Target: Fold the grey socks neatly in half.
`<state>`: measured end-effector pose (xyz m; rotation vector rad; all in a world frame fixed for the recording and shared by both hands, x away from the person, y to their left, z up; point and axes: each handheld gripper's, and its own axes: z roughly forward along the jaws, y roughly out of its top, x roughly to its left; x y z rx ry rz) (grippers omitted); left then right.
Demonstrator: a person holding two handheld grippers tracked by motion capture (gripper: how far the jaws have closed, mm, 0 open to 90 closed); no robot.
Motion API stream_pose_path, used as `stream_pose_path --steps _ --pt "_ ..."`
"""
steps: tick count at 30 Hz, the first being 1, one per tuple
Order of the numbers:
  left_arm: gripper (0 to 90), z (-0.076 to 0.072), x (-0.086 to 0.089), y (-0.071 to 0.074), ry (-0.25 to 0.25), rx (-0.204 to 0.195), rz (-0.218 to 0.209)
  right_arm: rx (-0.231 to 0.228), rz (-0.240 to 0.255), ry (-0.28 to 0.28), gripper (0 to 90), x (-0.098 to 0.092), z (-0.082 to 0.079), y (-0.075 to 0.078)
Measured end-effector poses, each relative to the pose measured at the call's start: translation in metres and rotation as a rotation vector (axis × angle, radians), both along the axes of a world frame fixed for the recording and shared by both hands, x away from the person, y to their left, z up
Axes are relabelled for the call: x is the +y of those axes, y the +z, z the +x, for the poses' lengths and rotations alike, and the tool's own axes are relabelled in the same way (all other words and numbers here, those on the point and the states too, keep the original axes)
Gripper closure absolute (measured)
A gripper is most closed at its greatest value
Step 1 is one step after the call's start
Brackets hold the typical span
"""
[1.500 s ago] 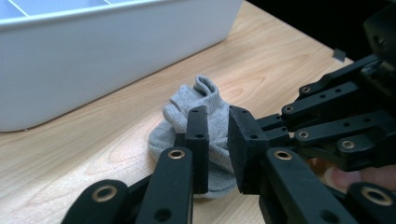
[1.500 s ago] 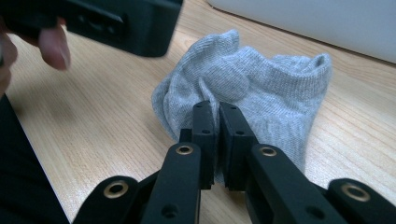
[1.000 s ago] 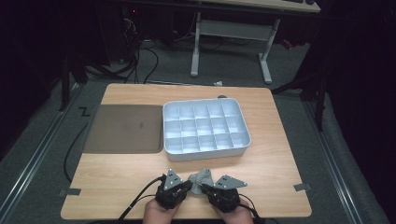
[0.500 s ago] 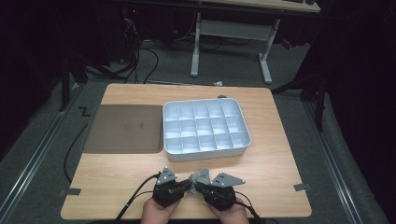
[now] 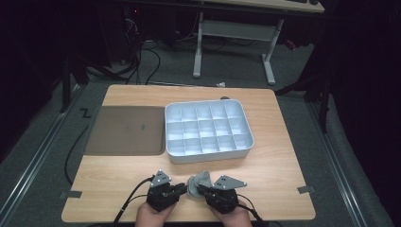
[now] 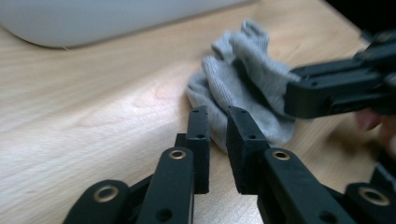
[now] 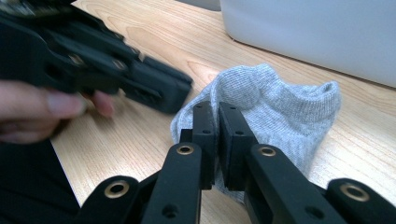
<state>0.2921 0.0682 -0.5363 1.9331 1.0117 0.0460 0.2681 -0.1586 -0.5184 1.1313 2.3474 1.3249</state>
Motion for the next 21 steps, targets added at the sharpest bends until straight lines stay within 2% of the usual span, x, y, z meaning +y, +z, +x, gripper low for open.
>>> stream_pose_path --steps 1,9,12,14,18,21 --pt "81.0 0.0 -0.002 -0.001 -0.001 -0.002 0.011 0.0 0.001 0.001 86.5 0.0 0.0 0.0" --pt "82.9 0.0 -0.008 -0.001 -0.019 0.003 0.016 0.009 0.002 -0.002 86.3 0.001 0.002 -0.001" --pt "82.9 -0.002 -0.012 -0.001 -0.03 -0.005 0.024 -0.006 0.016 0.018 86.3 0.004 -0.002 0.004" --pt "82.8 -0.003 -0.012 -0.001 -0.029 -0.009 0.028 -0.004 0.005 0.023 86.4 0.005 -0.003 0.003" --pt "82.3 -0.003 -0.011 -0.001 -0.023 -0.014 0.031 0.033 -0.028 0.028 86.2 0.006 -0.001 -0.006" --pt "81.5 -0.003 -0.011 -0.001 -0.019 -0.017 0.03 0.037 -0.048 0.027 86.1 0.008 -0.001 -0.008"
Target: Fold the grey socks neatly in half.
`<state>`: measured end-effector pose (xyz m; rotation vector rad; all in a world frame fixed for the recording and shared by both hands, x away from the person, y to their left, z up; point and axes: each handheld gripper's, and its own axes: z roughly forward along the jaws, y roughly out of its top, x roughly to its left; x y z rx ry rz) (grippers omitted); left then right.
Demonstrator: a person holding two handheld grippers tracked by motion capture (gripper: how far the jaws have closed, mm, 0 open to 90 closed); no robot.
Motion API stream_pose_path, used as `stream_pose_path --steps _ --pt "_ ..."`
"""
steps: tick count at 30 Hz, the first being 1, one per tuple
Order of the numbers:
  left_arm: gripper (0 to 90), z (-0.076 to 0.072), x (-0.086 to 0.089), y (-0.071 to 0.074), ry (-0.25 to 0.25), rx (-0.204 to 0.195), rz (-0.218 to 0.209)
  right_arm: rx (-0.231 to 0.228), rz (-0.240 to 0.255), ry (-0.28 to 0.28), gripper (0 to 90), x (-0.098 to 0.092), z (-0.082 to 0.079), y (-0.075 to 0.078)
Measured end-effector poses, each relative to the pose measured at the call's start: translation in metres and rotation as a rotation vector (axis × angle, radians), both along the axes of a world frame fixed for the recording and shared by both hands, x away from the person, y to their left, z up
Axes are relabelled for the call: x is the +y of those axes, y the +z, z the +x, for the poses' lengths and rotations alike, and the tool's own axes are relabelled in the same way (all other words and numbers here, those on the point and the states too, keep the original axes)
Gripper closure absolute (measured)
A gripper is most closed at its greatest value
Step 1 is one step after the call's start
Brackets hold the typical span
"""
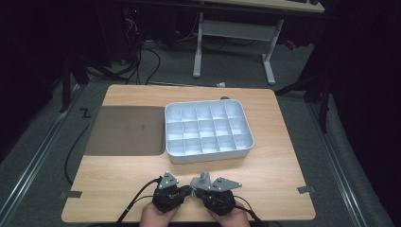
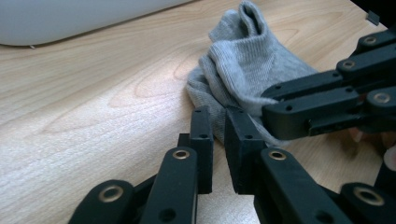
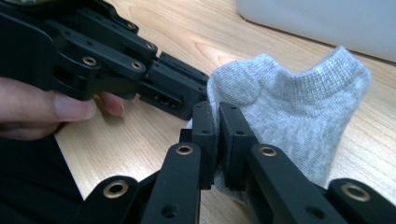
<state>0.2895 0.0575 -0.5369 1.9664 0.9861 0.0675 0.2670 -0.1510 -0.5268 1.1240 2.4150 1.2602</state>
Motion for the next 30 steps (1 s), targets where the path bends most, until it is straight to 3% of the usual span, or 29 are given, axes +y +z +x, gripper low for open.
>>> stream_pose_path --steps 5,7,8,9,10,11,14,18,30 --pt "79.0 0.001 0.008 0.004 0.037 -0.045 0.0 -0.004 -0.026 0.004 85.8 0.003 -0.001 -0.003" --pt "74.4 -0.001 0.011 0.011 0.057 -0.113 -0.012 -0.012 -0.034 0.006 85.8 0.004 -0.002 -0.003" --pt "74.4 -0.001 0.011 0.011 0.057 -0.113 -0.012 -0.015 -0.035 0.004 85.8 0.004 -0.002 -0.003" --pt "74.4 -0.004 0.009 0.016 0.054 -0.166 -0.017 -0.018 -0.039 0.004 85.8 0.005 -0.002 -0.003" --pt "74.4 -0.004 0.009 0.016 0.054 -0.166 -0.017 -0.018 -0.039 0.004 85.8 0.005 -0.002 -0.003" --pt "74.9 -0.007 0.003 0.021 0.039 -0.207 -0.023 -0.027 -0.045 0.004 85.7 0.006 -0.003 -0.003" --pt "79.2 -0.006 -0.007 0.021 0.021 -0.209 -0.02 -0.036 -0.05 0.008 85.4 0.006 -0.004 -0.004" --pt "82.7 -0.003 -0.015 0.013 0.018 -0.187 0.017 -0.043 -0.054 0.012 85.1 0.007 -0.005 -0.004" --pt "83.5 0.001 -0.014 0.007 0.033 -0.176 0.047 -0.045 -0.041 0.014 82.6 0.006 -0.005 -0.005"
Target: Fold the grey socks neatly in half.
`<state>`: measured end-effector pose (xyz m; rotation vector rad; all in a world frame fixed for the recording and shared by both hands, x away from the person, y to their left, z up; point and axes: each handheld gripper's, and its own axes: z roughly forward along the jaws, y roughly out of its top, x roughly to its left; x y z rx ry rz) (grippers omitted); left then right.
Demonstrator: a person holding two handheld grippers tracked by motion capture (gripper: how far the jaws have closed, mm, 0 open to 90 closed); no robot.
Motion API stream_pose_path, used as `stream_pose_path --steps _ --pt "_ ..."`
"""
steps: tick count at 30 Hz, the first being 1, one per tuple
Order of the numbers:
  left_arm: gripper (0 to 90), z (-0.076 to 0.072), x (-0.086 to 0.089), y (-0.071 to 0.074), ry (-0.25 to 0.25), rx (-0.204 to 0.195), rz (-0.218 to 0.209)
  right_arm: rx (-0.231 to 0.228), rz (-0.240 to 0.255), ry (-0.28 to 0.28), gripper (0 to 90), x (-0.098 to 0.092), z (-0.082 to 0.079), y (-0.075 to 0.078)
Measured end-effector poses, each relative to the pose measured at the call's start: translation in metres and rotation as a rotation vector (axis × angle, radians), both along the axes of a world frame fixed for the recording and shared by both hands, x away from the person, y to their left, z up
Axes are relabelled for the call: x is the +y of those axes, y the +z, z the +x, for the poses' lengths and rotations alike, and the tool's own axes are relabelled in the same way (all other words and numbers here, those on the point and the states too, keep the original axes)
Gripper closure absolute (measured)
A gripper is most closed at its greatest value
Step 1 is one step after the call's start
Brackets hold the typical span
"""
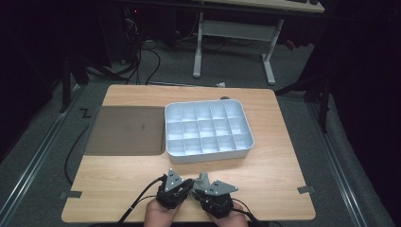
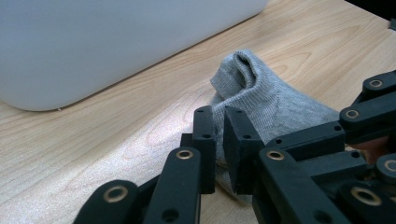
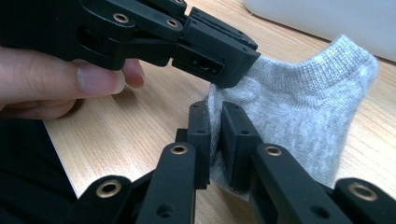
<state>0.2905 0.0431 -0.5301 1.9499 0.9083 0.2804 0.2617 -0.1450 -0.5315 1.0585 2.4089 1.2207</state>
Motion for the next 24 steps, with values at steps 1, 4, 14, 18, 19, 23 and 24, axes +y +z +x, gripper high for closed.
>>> stream_pose_path --steps 1,4,14,18,19,23,24 --pt "83.5 0.0 0.0 0.0 0.0 -0.002 0.002 0.004 0.006 0.003 80.2 -0.001 0.0 0.001" --pt "83.5 0.0 -0.001 0.0 0.004 -0.002 0.005 0.009 0.015 0.01 79.4 -0.003 -0.002 0.005" --pt "83.0 -0.001 -0.001 0.0 0.002 -0.007 0.005 -0.048 0.076 -0.117 73.4 -0.032 0.003 0.024" --pt "82.9 -0.001 -0.001 0.0 0.001 -0.011 0.006 -0.021 0.035 -0.155 68.0 -0.033 0.006 0.014" --pt "82.7 -0.001 -0.001 0.0 0.001 -0.012 0.007 -0.013 0.034 -0.159 67.5 -0.033 0.006 0.013" --pt "81.7 -0.001 0.0 0.001 0.007 -0.019 0.006 0.013 -0.008 -0.158 65.2 -0.031 0.008 0.006" --pt "81.2 -0.001 0.0 0.001 0.007 -0.019 0.006 0.013 -0.008 -0.158 65.2 -0.031 0.008 0.006"
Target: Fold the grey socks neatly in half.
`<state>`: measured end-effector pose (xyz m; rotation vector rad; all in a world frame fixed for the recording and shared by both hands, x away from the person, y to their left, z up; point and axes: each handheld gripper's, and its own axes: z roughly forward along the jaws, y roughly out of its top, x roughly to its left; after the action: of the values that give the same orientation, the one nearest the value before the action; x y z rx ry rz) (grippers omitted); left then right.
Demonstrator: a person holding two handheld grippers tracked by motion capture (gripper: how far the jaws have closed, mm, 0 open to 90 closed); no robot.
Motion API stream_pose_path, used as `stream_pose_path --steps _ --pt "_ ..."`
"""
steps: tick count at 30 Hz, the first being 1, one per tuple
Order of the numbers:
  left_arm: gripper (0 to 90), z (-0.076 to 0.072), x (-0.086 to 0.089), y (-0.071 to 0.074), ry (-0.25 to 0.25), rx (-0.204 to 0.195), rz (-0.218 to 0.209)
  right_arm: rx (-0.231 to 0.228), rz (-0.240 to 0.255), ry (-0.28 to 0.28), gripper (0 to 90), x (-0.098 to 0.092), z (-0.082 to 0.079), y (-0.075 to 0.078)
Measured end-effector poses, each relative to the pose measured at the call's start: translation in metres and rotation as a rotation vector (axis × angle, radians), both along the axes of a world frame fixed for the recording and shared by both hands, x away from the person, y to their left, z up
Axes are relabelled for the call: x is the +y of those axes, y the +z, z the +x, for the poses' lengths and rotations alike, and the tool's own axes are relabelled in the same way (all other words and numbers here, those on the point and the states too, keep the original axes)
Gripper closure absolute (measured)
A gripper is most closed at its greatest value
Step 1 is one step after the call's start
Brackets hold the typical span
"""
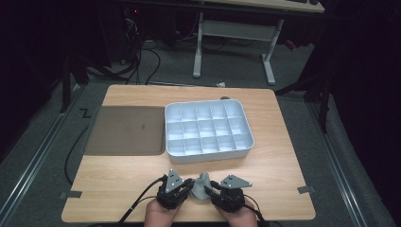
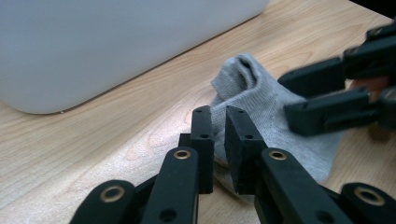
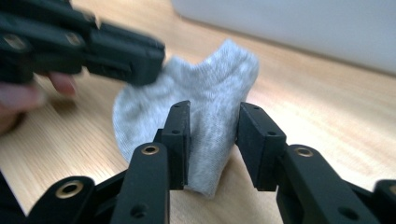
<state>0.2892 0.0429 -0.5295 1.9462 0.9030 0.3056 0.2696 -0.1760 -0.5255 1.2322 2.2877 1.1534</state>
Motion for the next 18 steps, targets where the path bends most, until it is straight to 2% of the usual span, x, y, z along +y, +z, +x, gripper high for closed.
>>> stream_pose_path --steps 2,5,8,12,13,15,18 --pt "80.2 -0.001 0.001 0.003 -0.001 -0.003 -0.009 0.004 -0.015 -0.006 65.3 0.002 0.0 -0.004" --pt "76.6 -0.012 -0.006 0.017 -0.038 -0.043 -0.054 0.003 -0.022 -0.007 65.3 0.002 0.0 -0.004" --pt "76.3 -0.019 -0.016 0.022 -0.07 -0.061 -0.055 0.005 -0.017 -0.005 65.2 0.002 0.0 -0.005" --pt "79.2 -0.015 -0.019 0.014 -0.064 -0.03 -0.028 0.012 -0.011 -0.008 65.2 0.002 0.0 -0.005" --pt "80.1 -0.015 -0.02 0.007 -0.072 -0.006 -0.001 0.012 -0.011 -0.008 65.3 0.002 0.0 -0.005" --pt "81.0 -0.016 -0.02 0.001 -0.072 0.001 0.037 0.013 -0.012 -0.007 65.2 0.001 0.0 -0.005" --pt "82.6 -0.017 -0.019 -0.002 -0.066 -0.001 0.057 0.018 -0.009 -0.003 64.2 0.001 0.0 -0.005"
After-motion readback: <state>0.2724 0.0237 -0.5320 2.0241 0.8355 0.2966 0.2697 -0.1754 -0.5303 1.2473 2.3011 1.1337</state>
